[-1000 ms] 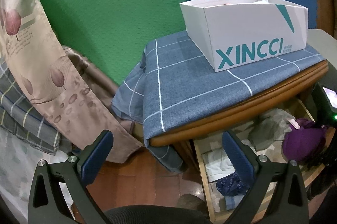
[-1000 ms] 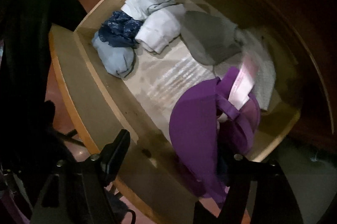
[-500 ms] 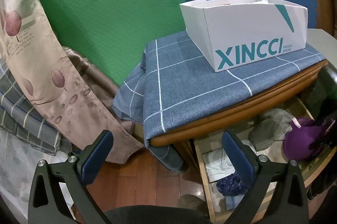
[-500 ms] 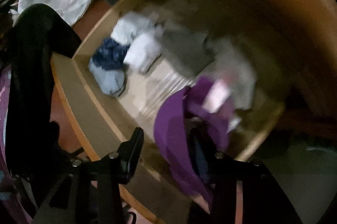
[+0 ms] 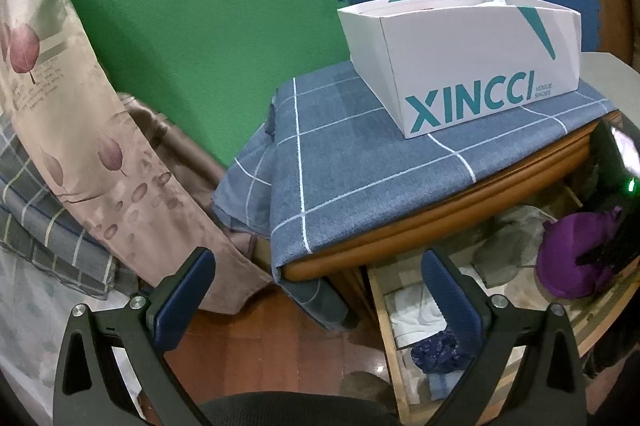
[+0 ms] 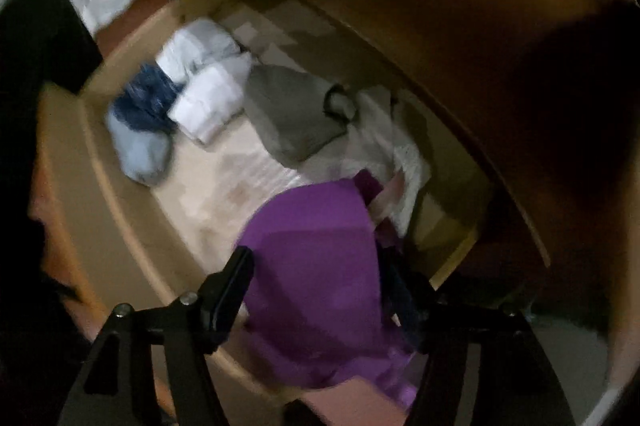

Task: Take underwear out of drawer
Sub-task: 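Carry the purple bra into the shoe box and open the right gripper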

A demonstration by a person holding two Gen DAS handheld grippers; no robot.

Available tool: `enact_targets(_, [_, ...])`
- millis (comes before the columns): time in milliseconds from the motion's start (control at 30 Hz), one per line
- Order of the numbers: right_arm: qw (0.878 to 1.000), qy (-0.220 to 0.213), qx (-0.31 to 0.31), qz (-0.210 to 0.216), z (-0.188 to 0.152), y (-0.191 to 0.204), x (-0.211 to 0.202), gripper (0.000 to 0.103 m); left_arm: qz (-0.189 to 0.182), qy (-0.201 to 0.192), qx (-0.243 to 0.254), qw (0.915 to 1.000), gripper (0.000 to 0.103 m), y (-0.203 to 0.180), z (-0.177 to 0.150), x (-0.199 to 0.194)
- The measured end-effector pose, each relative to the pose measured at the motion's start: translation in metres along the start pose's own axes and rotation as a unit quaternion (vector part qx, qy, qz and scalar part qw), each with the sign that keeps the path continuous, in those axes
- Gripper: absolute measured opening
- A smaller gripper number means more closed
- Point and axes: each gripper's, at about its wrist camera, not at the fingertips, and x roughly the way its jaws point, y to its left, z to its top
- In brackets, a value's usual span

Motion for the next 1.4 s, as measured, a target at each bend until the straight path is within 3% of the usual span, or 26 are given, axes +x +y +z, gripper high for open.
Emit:
enact_targets(100, [0.999,0.029,-0.031,0.027,0.003,0.016,0.015,0.075,0.0,0.0,0.001,1.0,0.102,0.0,0.001,0.001])
enact_targets(167, [0.996,0.079,-0.03,0.043,0.002,0.025,0.034,0.076,0.0,0.001,0.0,1.0,0.102,0.0,0.001,0.001])
enact_targets(233, [0.996,0.059,-0.035,0.062,-0.002,0.032,0.034,0.071,0.0,0.0,0.001,1.0,0.102,0.0,0.0,0.0])
enact_targets(267, [0.996,0.052,-0.035,0.062,-0.003,0.034,0.034,0.06,0.0,-0.001,0.001,1.0,0.102,0.0,0.0,0.0])
enact_targets(300, [0.996,0.05,-0.031,0.061,-0.003,0.034,0.035,0.038,0.0,-0.001,0.001,1.0,0.102,0.0,0.0,0.0])
enact_targets(400, [0.997,0.04,-0.014,0.069,-0.003,0.038,0.04,0.019,-0.001,0.001,-0.001,1.0,0.102,0.001,0.0,0.0])
enact_targets(433, [0.997,0.033,-0.012,0.074,-0.002,0.04,0.037,0.018,0.0,-0.001,0.001,1.0,0.102,0.001,0.0,0.0])
enact_targets(667, [0.988,-0.044,0.067,0.128,-0.004,0.028,-0.005,0.017,0.001,-0.002,0.0,1.0,0.102,0.002,0.001,0.001])
enact_targets(833, [0.971,-0.115,0.122,0.171,-0.004,0.03,-0.06,0.017,0.0,-0.002,-0.001,1.0,0.102,0.003,0.001,0.0])
enact_targets(1000, [0.952,-0.189,0.134,0.199,-0.002,0.034,-0.119,0.017,0.001,-0.003,-0.001,1.0,0.102,0.003,0.0,0.0])
enact_targets(1200, [0.931,-0.271,0.127,0.209,0.004,0.038,-0.2,0.017,0.002,-0.003,-0.002,1.0,0.102,0.003,0.0,0.0])
enact_targets(1400, [0.905,-0.353,0.134,0.199,0.02,0.004,-0.29,0.017,0.001,-0.006,-0.006,1.0,0.102,0.005,0.0,-0.001])
